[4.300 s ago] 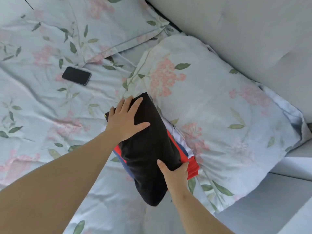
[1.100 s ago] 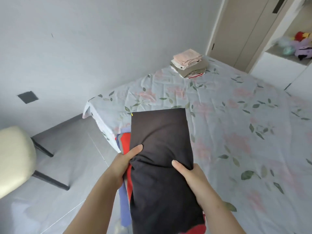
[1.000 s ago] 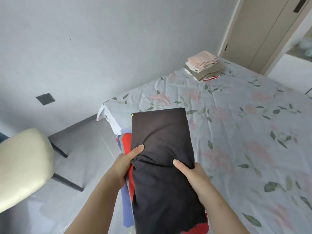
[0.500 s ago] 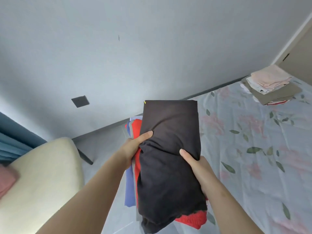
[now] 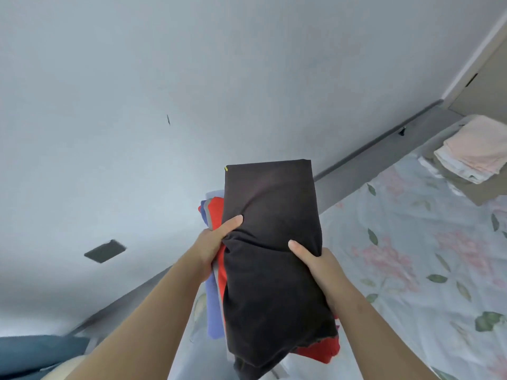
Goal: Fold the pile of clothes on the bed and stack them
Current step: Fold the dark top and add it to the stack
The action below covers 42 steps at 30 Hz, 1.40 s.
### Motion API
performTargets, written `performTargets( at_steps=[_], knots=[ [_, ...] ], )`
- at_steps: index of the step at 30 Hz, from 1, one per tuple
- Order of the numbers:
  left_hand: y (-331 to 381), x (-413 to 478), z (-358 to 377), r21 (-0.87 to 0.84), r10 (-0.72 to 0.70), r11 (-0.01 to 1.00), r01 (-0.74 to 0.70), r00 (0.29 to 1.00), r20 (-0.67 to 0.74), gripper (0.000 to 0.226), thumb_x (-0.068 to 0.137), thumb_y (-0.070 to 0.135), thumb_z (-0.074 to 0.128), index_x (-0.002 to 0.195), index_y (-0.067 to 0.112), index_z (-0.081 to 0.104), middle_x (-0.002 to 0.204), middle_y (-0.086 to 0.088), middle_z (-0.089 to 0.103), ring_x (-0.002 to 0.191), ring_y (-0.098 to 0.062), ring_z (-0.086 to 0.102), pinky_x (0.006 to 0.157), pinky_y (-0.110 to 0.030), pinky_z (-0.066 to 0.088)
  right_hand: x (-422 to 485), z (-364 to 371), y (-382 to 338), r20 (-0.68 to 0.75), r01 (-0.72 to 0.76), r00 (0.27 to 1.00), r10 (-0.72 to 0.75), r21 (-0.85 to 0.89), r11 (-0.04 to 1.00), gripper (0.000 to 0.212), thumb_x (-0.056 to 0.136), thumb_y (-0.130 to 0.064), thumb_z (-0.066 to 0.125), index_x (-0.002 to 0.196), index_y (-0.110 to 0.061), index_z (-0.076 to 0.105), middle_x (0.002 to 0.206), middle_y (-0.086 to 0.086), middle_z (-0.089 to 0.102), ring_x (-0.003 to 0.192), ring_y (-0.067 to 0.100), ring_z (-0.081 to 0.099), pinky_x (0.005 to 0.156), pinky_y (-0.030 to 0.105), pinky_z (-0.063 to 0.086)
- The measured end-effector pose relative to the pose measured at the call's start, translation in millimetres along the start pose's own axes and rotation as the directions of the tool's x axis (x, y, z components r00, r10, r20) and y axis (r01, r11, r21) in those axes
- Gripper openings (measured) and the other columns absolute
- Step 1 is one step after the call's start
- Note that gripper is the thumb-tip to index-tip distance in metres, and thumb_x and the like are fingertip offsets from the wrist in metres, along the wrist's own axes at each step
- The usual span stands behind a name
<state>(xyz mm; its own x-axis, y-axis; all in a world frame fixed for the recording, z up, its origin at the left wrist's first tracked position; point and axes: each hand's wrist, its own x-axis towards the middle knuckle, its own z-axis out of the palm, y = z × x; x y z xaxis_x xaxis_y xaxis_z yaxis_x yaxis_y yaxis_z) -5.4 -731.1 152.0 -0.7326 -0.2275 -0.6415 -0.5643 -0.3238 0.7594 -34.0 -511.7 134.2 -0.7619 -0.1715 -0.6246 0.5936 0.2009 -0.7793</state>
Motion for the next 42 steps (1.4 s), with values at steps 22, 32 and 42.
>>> performTargets(
  at_steps=[22,32,42],
  knots=[
    [162,299,184,0.560,-0.387,0.828,0.028,0.751,0.534,0.050,0.076,0.040,0.074,0.117,0.013,0.064,0.101,-0.001,0.073,0.092,-0.015,0.070,0.077,-0.024,0.054,171,-33,-95,-0.597,0.046,0.735,0.323,0.519,0.854,0.053,0.068,-0.054,0.074,0.106,-0.019,0.060,0.091,-0.002,0.073,0.077,0.016,0.071,0.058,0.026,0.051],
    [149,359,409,0.701,-0.554,0.713,0.006,0.617,0.558,0.057,0.072,0.044,0.075,0.118,0.014,0.063,0.105,-0.001,0.072,0.096,-0.017,0.068,0.086,-0.029,0.051,218,-205,-110,-0.653,0.056,0.592,0.472,0.618,0.784,0.066,0.065,-0.058,0.073,0.115,-0.018,0.057,0.102,-0.001,0.069,0.088,0.019,0.068,0.068,0.032,0.053],
    [74,406,548,0.879,-0.641,0.476,-0.042,0.668,0.379,0.083,0.065,0.054,0.077,0.135,0.026,0.043,0.124,0.001,0.062,0.110,-0.020,0.060,0.086,-0.036,0.048,265,-340,-69,-0.639,-0.355,0.389,0.664,0.561,0.748,0.097,0.054,-0.080,0.063,0.133,-0.028,0.040,0.130,-0.003,0.054,0.120,0.025,0.051,0.100,0.045,0.040]
  ],
)
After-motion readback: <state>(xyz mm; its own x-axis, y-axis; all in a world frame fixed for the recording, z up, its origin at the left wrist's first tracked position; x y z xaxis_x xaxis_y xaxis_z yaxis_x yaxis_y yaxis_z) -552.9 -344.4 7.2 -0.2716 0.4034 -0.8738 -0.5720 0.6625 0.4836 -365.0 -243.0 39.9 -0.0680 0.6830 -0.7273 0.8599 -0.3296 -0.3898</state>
